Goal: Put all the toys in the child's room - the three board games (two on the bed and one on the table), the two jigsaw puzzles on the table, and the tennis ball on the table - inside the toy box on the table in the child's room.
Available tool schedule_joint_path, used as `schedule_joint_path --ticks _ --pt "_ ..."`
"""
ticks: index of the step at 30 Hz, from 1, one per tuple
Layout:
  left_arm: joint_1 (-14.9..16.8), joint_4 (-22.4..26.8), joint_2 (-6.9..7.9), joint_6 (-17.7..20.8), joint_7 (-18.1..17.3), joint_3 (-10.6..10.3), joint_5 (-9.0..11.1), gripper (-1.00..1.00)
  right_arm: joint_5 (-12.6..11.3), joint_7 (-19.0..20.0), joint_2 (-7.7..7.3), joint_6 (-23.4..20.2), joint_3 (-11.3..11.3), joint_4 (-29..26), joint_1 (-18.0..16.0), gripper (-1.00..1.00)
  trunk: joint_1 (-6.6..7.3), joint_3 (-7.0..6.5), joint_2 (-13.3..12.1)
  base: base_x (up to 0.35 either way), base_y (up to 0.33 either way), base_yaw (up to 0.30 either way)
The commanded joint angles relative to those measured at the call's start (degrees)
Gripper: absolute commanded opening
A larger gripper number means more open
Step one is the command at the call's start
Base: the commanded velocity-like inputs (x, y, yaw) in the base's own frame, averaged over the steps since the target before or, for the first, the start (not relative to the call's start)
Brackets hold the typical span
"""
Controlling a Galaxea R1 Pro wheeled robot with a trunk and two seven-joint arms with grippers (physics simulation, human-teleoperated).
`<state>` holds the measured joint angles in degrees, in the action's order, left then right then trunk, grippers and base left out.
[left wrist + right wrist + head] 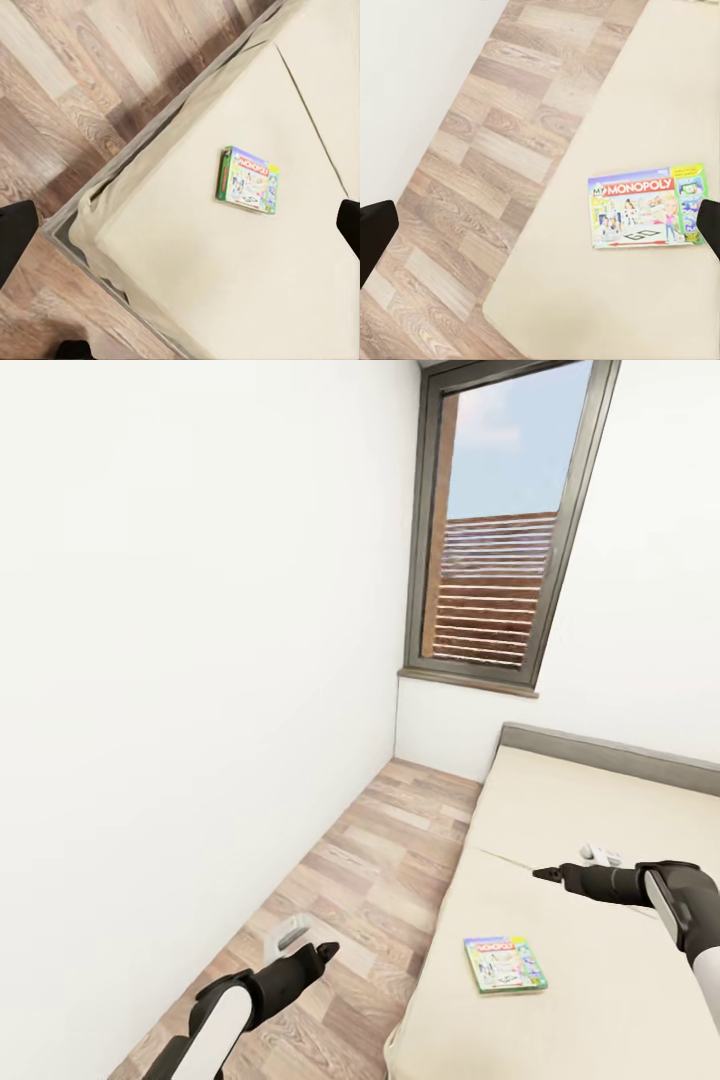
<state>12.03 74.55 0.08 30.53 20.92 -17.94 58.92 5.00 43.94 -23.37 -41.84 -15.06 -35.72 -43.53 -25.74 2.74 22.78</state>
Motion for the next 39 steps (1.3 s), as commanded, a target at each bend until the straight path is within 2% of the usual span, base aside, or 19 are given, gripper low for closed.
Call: schedule_joint_path --ticks 1,3,10,12,13,17,18,21,22,30,39 --pt "0.06 0.16 -0.04 0.14 0.52 0.43 0.82 1.00 0.56 0.49 -0.07 -0.15 -0.32 -0.03 -0.06 1.00 -0.04 0.14 0.13 0.022 -0.090 0.072" --pt "0.06 0.29 -0.27 0.30 0.48 1.36 1.04 1.00 0.55 0.53 -0.20 0.08 -0.39 0.28 -0.02 1.00 -0.04 0.14 0.13 0.015 -0.059 0.047" --pt "0.09 0.75 -0.61 0.63 0.48 2.54 1.47 1.00 0.54 0.00 -0.30 0.27 -0.48 0.68 0.05 1.00 -0.04 0.14 0.13 0.005 -0.020 0.016" --pt "0.09 1.14 -0.46 0.85 0.67 2.72 3.54 1.00 1.28 -0.27 -0.38 0.26 -0.50 1.13 0.08 1.00 -0.04 0.14 0.13 0.001 -0.004 0.004" --pt "0.19 2.09 0.31 0.97 1.22 2.94 10.34 1.00 3.37 -0.62 -1.48 -0.03 -0.70 3.46 0.06 1.00 -0.04 0.14 0.13 0.000 -0.001 0.001" --pt "0.21 2.30 1.62 0.78 2.02 2.97 13.81 1.00 4.08 -0.69 -2.36 -0.12 -0.84 5.25 -0.01 1.00 -0.04 0.14 0.13 0.000 0.000 0.000" --pt "1.87 -4.63 2.66 -3.10 2.60 2.84 15.57 1.00 4.55 -1.09 -2.78 -0.09 -0.97 6.68 -0.07 1.00 -0.26 0.32 0.54 0.000 0.000 0.000" --pt "2.17 -5.30 2.72 -3.49 2.66 2.83 15.55 1.00 4.57 -2.05 -2.84 -0.09 -1.08 6.93 -0.20 1.00 -0.92 0.85 1.74 0.000 0.000 0.000" --pt "2.35 -5.71 2.74 -3.73 2.70 2.83 15.54 1.00 4.37 -7.31 -2.83 -0.02 -1.19 8.04 -0.48 1.00 -1.14 1.03 2.14 0.000 0.000 0.000" --pt "2.46 -5.97 2.71 -3.86 2.72 2.74 15.53 1.00 4.42 -16.14 -2.44 1.23 -1.04 9.90 -0.77 1.00 -2.90 2.47 5.35 0.000 0.000 0.000" --pt "2.47 -6.35 2.45 -3.90 2.72 2.74 15.53 1.00 4.01 -18.77 -2.27 3.70 -0.93 9.40 -0.68 1.00 -4.88 4.09 8.96 0.000 0.000 0.000"
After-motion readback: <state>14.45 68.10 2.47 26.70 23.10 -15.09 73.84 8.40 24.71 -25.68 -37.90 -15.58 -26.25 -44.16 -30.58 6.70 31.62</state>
